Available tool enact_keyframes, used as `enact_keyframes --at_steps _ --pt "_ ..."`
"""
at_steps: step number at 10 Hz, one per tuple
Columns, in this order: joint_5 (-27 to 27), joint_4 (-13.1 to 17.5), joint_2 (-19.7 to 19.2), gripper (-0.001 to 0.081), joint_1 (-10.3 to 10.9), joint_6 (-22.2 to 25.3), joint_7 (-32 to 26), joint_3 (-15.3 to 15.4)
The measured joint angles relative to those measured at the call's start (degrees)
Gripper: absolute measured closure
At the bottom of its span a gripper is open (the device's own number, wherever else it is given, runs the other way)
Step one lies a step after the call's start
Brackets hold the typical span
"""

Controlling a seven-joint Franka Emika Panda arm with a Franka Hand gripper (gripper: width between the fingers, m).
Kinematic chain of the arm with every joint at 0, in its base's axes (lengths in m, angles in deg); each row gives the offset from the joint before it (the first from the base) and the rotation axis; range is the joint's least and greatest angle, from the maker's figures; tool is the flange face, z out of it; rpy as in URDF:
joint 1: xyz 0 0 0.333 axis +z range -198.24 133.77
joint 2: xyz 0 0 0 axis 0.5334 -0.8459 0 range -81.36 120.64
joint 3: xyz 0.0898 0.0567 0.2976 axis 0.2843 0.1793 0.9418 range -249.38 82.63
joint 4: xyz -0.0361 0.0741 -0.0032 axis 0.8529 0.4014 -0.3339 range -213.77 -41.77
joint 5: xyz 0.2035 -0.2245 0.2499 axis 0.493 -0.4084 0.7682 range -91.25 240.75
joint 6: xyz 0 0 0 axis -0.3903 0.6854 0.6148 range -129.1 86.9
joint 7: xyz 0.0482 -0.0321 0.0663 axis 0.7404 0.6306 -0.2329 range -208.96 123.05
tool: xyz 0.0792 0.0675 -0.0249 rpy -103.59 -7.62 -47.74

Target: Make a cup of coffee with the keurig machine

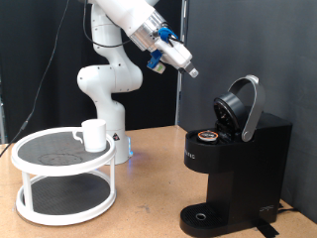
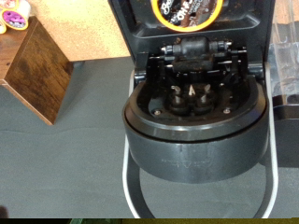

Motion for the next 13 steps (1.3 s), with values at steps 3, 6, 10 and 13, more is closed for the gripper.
enact_keyframes --at_steps 3,6,10,13 --pt "4.4 2.49 -0.31 0.0072 0.93 2.04 0.09 0.43" --pt "4.69 5.75 -1.1 0.0072 2.36 2.28 2.05 3.54" --pt "3.98 8.06 -2.49 0.0072 3.55 -3.67 9.14 9.98" --pt "4.33 8.53 -3.1 0.0072 3.53 -4.77 9.39 10.84"
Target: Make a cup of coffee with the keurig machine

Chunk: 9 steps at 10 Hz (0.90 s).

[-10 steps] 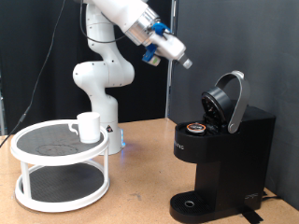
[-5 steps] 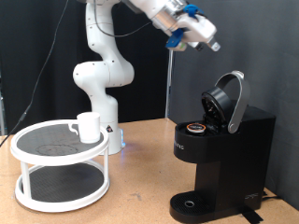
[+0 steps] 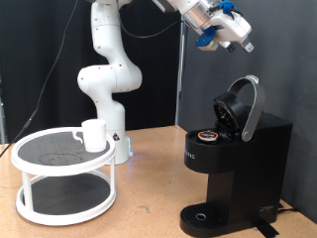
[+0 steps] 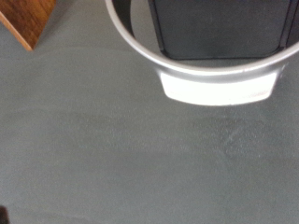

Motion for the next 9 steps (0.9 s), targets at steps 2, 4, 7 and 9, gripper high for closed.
enact_keyframes --at_steps 2,4,7,9 --pt "0.51 0.22 -0.64 0.0072 0.38 -0.68 -0.92 1.31" --pt "0.47 0.52 -1.56 0.0072 1.05 -3.83 0.19 4.03" --pt "0.38 0.88 -2.22 0.0072 1.54 -5.96 1.15 7.38" --pt "-0.03 0.87 -2.28 0.0072 1.55 -6.26 1.77 8.72"
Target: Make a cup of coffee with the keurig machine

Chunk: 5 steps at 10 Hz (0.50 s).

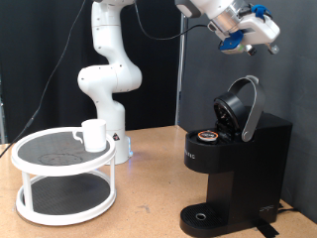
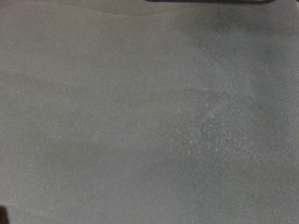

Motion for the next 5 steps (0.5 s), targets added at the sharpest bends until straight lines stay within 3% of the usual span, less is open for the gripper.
enact_keyframes --at_steps 5 --pt "-2.05 0.61 -2.16 0.0072 -0.01 -2.86 3.59 2.65"
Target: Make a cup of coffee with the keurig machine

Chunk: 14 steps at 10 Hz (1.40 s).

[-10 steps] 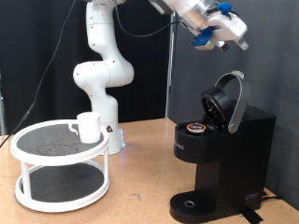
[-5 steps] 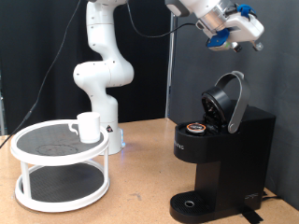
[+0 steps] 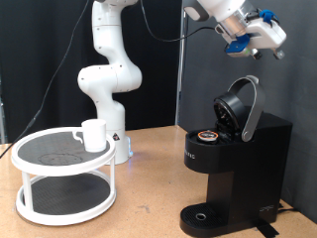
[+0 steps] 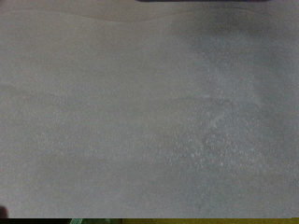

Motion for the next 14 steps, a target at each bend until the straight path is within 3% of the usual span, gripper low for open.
enact_keyframes --at_steps 7,9,10,12,13,14 --pt "-1.79 1.39 -2.08 0.0072 -0.08 0.76 0.2 0.41" --pt "-2.47 1.33 -2.1 0.0331 -0.11 1.07 0.21 0.37" --pt "-2.74 1.32 -2.14 0.0331 -0.12 1.16 0.26 0.37" --pt "-3.53 1.24 -2.31 0.0649 -0.2 1.42 0.33 0.33" --pt "-4.05 1.13 -2.43 0.0649 -0.33 1.63 0.36 0.33" --pt "-4.48 0.93 -2.52 0.0771 -0.46 1.73 0.36 0.3"
